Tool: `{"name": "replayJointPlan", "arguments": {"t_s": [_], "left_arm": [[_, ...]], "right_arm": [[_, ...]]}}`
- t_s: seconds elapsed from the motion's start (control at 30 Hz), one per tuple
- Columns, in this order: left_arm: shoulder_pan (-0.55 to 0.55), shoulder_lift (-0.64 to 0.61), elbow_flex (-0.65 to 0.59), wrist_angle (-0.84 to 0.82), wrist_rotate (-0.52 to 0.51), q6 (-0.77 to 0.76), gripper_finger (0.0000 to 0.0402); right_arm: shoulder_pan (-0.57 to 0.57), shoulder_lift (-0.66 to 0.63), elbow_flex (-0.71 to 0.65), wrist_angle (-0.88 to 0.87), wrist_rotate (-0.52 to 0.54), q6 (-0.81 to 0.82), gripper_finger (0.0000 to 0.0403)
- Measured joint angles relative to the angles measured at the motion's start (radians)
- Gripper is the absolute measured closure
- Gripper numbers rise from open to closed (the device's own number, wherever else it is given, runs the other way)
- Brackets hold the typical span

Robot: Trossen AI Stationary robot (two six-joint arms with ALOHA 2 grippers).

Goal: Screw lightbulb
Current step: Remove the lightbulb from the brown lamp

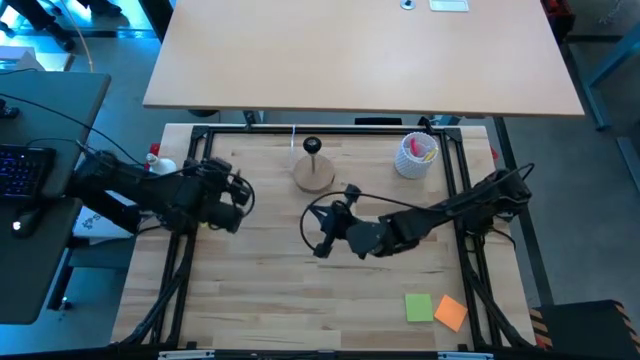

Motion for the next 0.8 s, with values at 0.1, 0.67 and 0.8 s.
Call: {"name": "replayJointPlan", "arguments": {"t_s": [0.1, 0.67, 0.8], "left_arm": [[0.059, -0.007, -0.039, -0.044, 0.012, -0.085, 0.0158], [0.542, -0.093, -0.254, -0.048, 0.371, 0.144, 0.0158], [0.656, -0.093, -0.280, -0.048, 0.372, 0.216, 0.0158]], "right_arm": [[0.023, 0.000, 0.000, -0.026, 0.072, 0.018, 0.0402], [0.055, 0.000, 0.000, -0.192, 0.129, 0.132, 0.0402], [0.055, 0.000, 0.000, -0.202, 0.129, 0.133, 0.0402]]}}
